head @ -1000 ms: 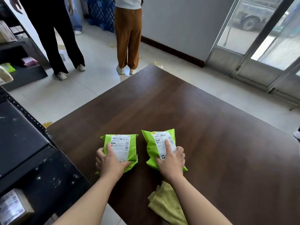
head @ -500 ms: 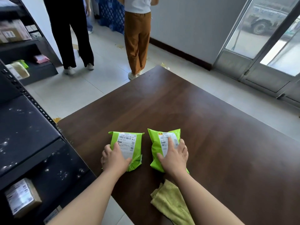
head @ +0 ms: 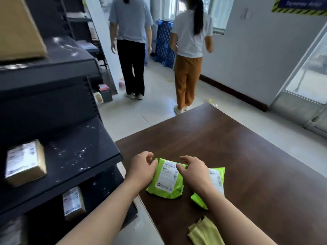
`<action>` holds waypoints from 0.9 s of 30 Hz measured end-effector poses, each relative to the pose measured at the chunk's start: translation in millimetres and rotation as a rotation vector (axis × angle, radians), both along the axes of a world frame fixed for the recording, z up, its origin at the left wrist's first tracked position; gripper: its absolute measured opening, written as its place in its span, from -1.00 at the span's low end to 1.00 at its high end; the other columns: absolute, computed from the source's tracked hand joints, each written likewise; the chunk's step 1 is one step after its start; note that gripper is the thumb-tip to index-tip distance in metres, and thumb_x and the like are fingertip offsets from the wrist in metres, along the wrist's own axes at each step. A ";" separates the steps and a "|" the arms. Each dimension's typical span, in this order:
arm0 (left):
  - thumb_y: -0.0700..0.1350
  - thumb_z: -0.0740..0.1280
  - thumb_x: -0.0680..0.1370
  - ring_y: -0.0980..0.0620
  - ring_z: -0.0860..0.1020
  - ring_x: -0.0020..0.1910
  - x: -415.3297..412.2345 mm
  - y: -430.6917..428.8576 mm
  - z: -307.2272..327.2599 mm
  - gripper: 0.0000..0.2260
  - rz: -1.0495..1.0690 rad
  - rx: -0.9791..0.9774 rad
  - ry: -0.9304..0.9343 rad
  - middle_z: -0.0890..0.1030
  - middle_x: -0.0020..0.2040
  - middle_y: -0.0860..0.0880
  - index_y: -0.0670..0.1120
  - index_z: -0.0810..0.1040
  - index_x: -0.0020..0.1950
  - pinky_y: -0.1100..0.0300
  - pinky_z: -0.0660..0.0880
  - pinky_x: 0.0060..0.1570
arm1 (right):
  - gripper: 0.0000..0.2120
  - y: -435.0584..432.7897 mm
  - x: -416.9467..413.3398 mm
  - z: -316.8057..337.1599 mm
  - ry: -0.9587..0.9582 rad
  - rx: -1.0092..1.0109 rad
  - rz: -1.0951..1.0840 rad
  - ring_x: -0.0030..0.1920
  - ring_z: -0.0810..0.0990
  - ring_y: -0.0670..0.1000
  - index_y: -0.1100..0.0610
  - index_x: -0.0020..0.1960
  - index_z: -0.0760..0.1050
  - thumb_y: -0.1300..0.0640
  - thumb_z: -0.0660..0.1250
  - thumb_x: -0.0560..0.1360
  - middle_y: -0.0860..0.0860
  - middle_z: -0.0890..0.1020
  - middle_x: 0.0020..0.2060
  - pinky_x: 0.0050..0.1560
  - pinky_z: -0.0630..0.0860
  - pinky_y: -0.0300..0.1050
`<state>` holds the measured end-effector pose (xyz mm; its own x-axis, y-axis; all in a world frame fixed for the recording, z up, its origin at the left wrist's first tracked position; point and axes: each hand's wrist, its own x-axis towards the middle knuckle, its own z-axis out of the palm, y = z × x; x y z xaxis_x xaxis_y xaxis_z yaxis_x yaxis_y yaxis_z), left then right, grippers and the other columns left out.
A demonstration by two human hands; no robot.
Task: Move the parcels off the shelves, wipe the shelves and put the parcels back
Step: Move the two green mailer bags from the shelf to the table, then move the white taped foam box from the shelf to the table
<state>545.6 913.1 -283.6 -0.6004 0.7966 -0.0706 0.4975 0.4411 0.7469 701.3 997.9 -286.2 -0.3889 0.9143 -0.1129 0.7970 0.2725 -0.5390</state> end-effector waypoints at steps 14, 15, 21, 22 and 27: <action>0.02 0.33 0.54 0.23 0.55 -0.10 -88.1 -155.7 123.9 -0.79 0.275 0.295 0.046 0.60 -0.08 0.15 0.01 0.58 0.15 0.32 0.46 -0.15 | -0.73 -111.9 -116.2 139.4 0.318 0.125 0.315 0.10 0.59 -0.09 -0.02 0.13 0.63 -0.06 0.30 0.49 -0.12 0.67 0.05 0.18 0.49 -0.08; 0.02 0.33 0.54 0.21 0.56 -0.11 -95.0 -171.7 132.9 -0.79 0.293 0.312 0.046 0.60 -0.09 0.15 0.02 0.58 0.14 0.29 0.48 -0.14 | -0.73 -124.6 -125.2 147.7 0.332 0.136 0.343 0.11 0.58 -0.09 -0.03 0.13 0.62 -0.07 0.29 0.50 -0.12 0.66 0.06 0.18 0.49 -0.09; -0.02 0.36 0.53 0.16 0.60 -0.18 -128.9 -263.3 178.8 -0.81 0.392 0.413 0.128 0.62 -0.18 0.12 -0.02 0.61 0.10 0.28 0.53 -0.11 | -0.75 -204.8 -177.3 188.4 0.425 0.175 0.473 0.04 0.59 -0.13 -0.03 0.12 0.63 -0.05 0.30 0.51 -0.16 0.66 0.03 -0.02 0.40 -0.27; -0.02 0.36 0.53 0.17 0.60 -0.18 -133.0 -277.6 184.8 -0.82 0.411 0.421 0.143 0.62 -0.17 0.12 -0.02 0.61 0.10 0.31 0.52 -0.13 | -0.76 -216.7 -184.8 193.7 0.442 0.178 0.489 -0.02 0.57 -0.15 -0.04 0.11 0.63 -0.05 0.30 0.51 -0.20 0.66 -0.02 -0.09 0.38 -0.31; -0.02 0.33 0.55 0.11 0.61 -0.11 -152.4 -349.2 209.9 -0.78 0.483 0.447 0.184 0.62 -0.10 0.11 -0.03 0.58 0.16 0.17 0.55 0.02 | -0.80 -273.1 -218.9 215.1 0.524 0.177 0.551 -0.24 0.56 -0.17 -0.04 0.06 0.65 -0.03 0.32 0.50 -0.25 0.63 -0.21 -0.23 0.46 -0.27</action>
